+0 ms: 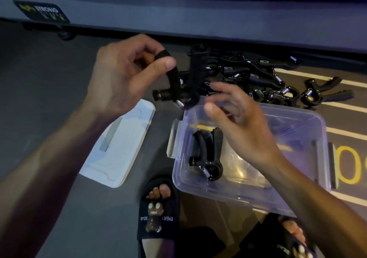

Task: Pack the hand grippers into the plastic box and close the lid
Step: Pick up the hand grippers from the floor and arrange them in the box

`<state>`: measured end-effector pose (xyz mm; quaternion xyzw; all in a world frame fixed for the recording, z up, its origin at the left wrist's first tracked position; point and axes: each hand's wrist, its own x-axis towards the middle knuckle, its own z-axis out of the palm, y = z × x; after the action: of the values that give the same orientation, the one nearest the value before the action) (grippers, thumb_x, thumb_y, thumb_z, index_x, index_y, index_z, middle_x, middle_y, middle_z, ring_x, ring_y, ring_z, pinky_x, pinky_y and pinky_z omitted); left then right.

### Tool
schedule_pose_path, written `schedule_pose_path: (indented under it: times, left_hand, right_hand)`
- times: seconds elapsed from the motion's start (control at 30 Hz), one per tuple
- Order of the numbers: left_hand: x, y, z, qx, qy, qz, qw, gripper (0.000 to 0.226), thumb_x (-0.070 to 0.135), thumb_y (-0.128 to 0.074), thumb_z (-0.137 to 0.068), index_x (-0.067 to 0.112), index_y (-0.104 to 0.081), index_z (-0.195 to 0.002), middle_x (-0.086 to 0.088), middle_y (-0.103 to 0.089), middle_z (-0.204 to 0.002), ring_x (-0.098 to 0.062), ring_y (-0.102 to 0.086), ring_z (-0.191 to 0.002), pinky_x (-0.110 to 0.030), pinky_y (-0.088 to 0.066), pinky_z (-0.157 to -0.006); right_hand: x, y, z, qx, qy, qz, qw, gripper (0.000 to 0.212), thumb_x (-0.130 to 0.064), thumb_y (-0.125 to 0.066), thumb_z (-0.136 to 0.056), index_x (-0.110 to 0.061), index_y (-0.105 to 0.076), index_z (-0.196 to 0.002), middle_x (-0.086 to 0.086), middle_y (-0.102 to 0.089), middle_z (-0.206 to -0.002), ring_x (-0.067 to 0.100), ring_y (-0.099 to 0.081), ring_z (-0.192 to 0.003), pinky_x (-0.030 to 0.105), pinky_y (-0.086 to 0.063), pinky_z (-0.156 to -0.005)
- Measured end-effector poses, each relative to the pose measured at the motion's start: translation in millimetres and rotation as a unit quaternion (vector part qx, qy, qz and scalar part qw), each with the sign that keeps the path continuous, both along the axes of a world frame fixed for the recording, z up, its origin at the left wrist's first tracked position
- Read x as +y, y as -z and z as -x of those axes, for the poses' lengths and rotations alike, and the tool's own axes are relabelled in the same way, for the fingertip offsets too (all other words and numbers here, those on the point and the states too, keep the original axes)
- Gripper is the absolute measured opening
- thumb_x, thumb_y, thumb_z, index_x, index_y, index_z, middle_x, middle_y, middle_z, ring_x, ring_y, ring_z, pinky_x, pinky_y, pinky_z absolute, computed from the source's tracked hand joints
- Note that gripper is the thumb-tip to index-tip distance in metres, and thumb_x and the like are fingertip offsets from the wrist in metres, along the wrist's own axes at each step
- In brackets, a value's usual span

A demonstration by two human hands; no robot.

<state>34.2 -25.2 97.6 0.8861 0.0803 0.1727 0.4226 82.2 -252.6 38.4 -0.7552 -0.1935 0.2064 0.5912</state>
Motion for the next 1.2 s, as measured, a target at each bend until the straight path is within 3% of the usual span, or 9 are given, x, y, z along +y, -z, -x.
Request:
schedule_pose_path:
  times: [0.17, 0.27, 0.37, 0.47, 0.57, 0.67, 0.93, 1.07, 1.2]
  left_hand:
    - [-29.1, 0.4, 11.8, 0.038, 0.034, 0.148, 0.988, 0.020, 0.031, -0.071, -0.093, 0.012, -0.068, -0.088, -0.012, -0.071, -0.070, -0.014, -0.067, -0.057, -0.024, -0.050, -0.053]
    - [-29.2, 20.3, 15.6, 0.085, 0.053, 0.171, 0.980, 0.019, 0.030, -0.067, -0.095, 0.011, -0.071, -0.096, -0.008, -0.074, -0.076, -0.013, -0.066, -0.061, -0.024, -0.050, -0.055]
    - [-22.7, 48.8, 19.9, 0.121, 0.049, 0.092, 0.987, 0.023, 0.035, -0.071, -0.091, 0.023, -0.072, -0.111, 0.003, -0.073, -0.087, -0.006, -0.062, -0.071, -0.018, -0.050, -0.069]
    - [-22.0, 78.9, 26.1, 0.163, 0.050, -0.009, 0.985, 0.046, 0.037, -0.072, -0.091, 0.028, -0.060, -0.134, 0.007, -0.063, -0.109, -0.007, -0.061, -0.091, -0.024, -0.050, -0.083]
    - [-27.7, 107.1, 31.2, 0.216, 0.066, -0.066, 0.972, 0.068, 0.050, -0.059, -0.094, 0.026, -0.038, -0.154, 0.003, -0.049, -0.130, -0.015, -0.052, -0.119, -0.034, -0.045, -0.104]
    - [-37.9, 119.3, 35.5, 0.241, 0.075, -0.056, 0.966, 0.063, 0.050, -0.043, -0.103, 0.033, -0.021, -0.159, 0.005, -0.046, -0.130, -0.018, -0.048, -0.120, -0.041, -0.043, -0.105]
    - [-45.4, 131.3, 39.8, 0.220, 0.071, -0.009, 0.973, 0.058, 0.051, -0.033, -0.106, 0.038, -0.012, -0.160, 0.006, -0.036, -0.160, -0.007, -0.039, -0.142, -0.044, -0.040, -0.114]
    - [-47.1, 130.5, 40.4, 0.215, 0.064, 0.001, 0.974, 0.057, 0.049, -0.033, -0.107, 0.040, -0.012, -0.159, 0.009, -0.035, -0.161, 0.001, -0.037, -0.139, -0.037, -0.039, -0.114]
    - [-48.0, 130.9, 40.7, 0.214, 0.066, 0.009, 0.975, 0.056, 0.049, -0.032, -0.107, 0.041, -0.012, -0.159, 0.009, -0.038, -0.160, -0.004, -0.041, -0.139, -0.039, -0.042, -0.112]
  right_hand:
    - [-6.0, -10.2, 5.5, -0.043, 0.008, -0.063, 0.997, 0.017, -0.025, -0.068, -0.090, -0.024, -0.064, -0.106, 0.003, -0.068, -0.091, 0.021, -0.066, -0.085, 0.037, -0.053, -0.075]
    - [-19.2, -5.3, 2.4, -0.024, -0.010, -0.039, 0.999, 0.011, -0.015, -0.067, -0.090, -0.015, -0.066, -0.101, 0.005, -0.067, -0.081, 0.013, -0.061, -0.072, 0.023, -0.049, -0.067]
    - [-35.0, 16.3, -3.7, 0.053, -0.010, 0.024, 0.998, 0.003, -0.013, -0.066, -0.091, -0.010, -0.067, -0.092, 0.000, -0.068, -0.073, 0.012, -0.059, -0.065, 0.026, -0.048, -0.059]
    - [-47.3, 46.0, -3.6, 0.132, -0.004, 0.117, 0.984, 0.014, -0.014, -0.065, -0.091, -0.001, -0.066, -0.089, 0.013, -0.068, -0.074, 0.017, -0.058, -0.061, 0.024, -0.050, -0.053]
    - [-51.1, 72.5, 2.8, 0.152, 0.005, 0.207, 0.966, 0.015, -0.020, -0.068, -0.090, -0.005, -0.066, -0.087, 0.011, -0.070, -0.070, 0.014, -0.064, -0.058, 0.038, -0.059, -0.063]
    - [-48.4, 88.5, 6.9, 0.148, -0.004, 0.248, 0.957, 0.010, -0.024, -0.069, -0.089, -0.015, -0.067, -0.084, 0.003, -0.073, -0.068, 0.016, -0.070, -0.060, 0.045, -0.061, -0.072]
    - [-35.0, 94.6, 15.1, 0.030, -0.041, 0.317, 0.947, 0.017, -0.023, -0.070, -0.089, -0.014, -0.068, -0.103, -0.017, -0.060, -0.065, 0.004, -0.063, -0.068, 0.003, -0.039, -0.062]
    - [-31.5, 91.9, 13.8, -0.002, -0.058, 0.348, 0.936, 0.022, -0.025, -0.069, -0.089, -0.007, -0.066, -0.101, -0.001, -0.069, -0.082, 0.024, -0.071, -0.077, 0.032, -0.055, -0.076]
    - [-31.1, 98.3, 12.5, 0.090, -0.082, 0.403, 0.907, 0.035, -0.042, -0.059, -0.093, -0.011, -0.058, -0.110, 0.011, -0.071, -0.092, 0.029, -0.071, -0.075, 0.044, -0.060, -0.071]
